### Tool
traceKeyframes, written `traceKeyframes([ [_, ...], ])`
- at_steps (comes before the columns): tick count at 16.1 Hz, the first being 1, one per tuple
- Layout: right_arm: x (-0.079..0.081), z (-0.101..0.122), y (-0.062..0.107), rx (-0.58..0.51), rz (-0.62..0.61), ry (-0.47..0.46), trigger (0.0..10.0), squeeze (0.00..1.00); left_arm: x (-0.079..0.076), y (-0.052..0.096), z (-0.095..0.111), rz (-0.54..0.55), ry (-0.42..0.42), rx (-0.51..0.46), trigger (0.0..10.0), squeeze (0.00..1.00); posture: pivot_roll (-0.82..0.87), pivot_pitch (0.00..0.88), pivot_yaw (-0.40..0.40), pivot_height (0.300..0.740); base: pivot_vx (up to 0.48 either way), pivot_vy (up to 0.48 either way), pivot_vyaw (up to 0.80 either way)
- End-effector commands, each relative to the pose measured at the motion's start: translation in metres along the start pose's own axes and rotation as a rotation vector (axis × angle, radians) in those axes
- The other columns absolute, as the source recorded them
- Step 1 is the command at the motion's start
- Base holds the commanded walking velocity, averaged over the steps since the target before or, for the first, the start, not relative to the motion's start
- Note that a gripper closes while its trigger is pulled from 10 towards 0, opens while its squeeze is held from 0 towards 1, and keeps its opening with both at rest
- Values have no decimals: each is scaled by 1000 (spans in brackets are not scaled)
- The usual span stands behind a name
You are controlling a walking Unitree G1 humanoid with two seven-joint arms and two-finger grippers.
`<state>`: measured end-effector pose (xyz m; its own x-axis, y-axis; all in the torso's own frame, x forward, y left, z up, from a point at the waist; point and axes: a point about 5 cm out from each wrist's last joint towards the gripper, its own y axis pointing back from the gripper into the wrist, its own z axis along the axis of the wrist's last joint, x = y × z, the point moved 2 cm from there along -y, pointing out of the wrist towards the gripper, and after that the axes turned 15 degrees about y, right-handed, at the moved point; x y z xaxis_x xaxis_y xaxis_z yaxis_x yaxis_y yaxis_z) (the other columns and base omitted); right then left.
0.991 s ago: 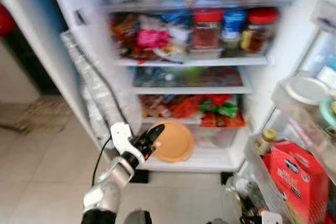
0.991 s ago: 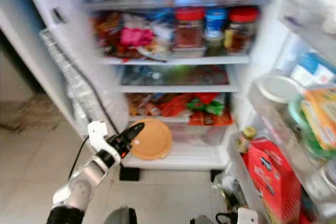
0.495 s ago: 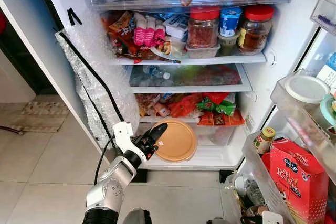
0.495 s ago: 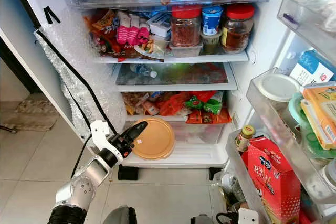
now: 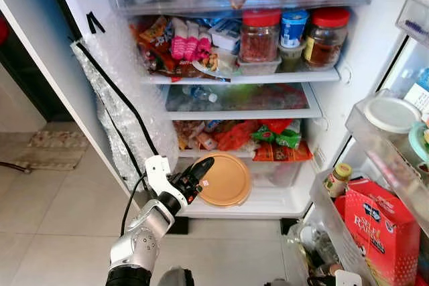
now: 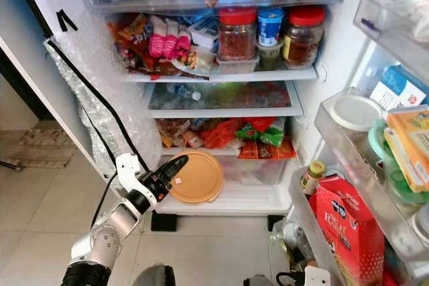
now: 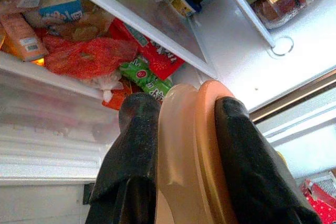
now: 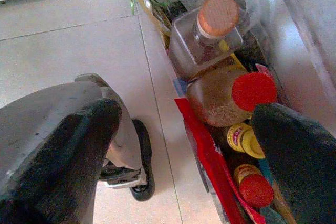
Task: Restocking fridge
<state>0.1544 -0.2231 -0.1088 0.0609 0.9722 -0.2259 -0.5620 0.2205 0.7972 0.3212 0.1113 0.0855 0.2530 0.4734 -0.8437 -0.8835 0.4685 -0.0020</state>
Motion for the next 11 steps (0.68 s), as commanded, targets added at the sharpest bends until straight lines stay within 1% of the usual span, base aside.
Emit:
traceKeyframes([
  [1,9,-5,2,8,31,-14,10000,0,3,1,1,5,-6,-3,10000,0,-42,58,69,647,285,0,0],
  [4,10,-1,2,-35,41,-40,10000,0,3,1,1,4,-6,-3,10000,0,-43,58,69,647,287,0,0],
  [11,10,-1,2,-31,41,-36,10000,0,2,1,0,2,-7,3,10000,0,-42,59,70,647,289,0,0],
])
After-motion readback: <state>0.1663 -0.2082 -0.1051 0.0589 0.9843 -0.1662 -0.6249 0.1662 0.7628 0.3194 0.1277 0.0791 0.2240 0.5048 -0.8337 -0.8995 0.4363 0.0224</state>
